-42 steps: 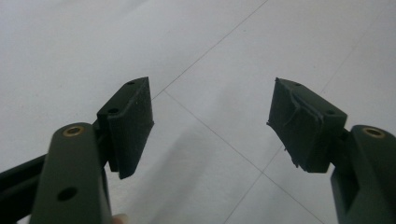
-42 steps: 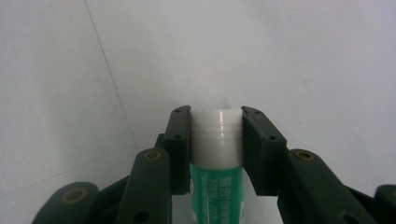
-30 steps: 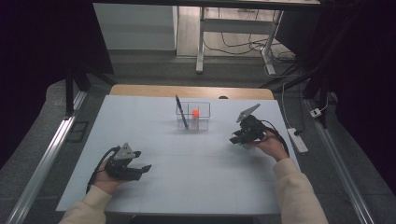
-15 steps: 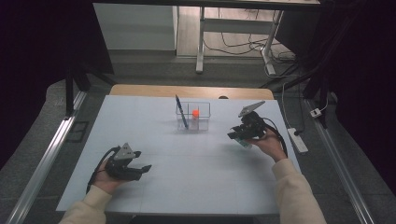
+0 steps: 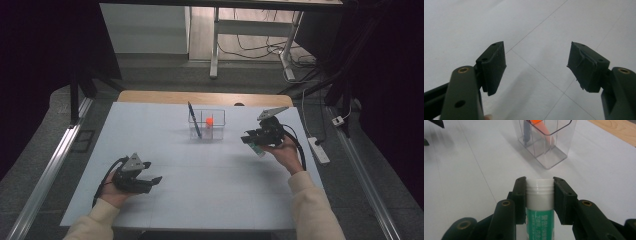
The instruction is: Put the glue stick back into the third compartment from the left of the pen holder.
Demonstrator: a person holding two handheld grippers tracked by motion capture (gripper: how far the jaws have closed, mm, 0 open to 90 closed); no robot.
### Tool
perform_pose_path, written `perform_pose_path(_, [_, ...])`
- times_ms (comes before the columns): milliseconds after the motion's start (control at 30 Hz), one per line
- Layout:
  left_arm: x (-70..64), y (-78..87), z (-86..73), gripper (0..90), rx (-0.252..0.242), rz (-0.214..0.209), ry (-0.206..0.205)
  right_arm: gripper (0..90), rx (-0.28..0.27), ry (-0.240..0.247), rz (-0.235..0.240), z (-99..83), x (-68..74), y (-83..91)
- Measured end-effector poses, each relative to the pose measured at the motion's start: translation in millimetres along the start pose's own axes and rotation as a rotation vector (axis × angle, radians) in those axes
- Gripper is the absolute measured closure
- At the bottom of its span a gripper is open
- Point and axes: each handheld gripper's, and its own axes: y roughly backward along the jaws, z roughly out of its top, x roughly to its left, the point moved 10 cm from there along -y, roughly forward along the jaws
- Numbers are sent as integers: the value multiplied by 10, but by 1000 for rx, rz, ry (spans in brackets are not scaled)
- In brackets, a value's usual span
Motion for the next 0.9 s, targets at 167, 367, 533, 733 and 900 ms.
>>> perform_pose_path(167, [2, 5, 3, 302, -3, 0, 2, 654, -38, -12, -7, 57, 10, 3])
perform_pose_path(367, [4, 6, 3, 301, -3, 1, 2, 654, -78, -26, -25, 142, 14, 9])
perform_pose_path(533, [11, 7, 0, 301, -3, 2, 4, 654, -128, -31, -32, 226, 26, 31])
perform_pose_path(733, [9, 10, 2, 301, -5, 2, 3, 654, -155, -53, -53, 276, 10, 18])
perform_pose_path(900, [9, 6, 0, 301, -3, 1, 3, 654, -166, -66, -73, 326, -8, 13])
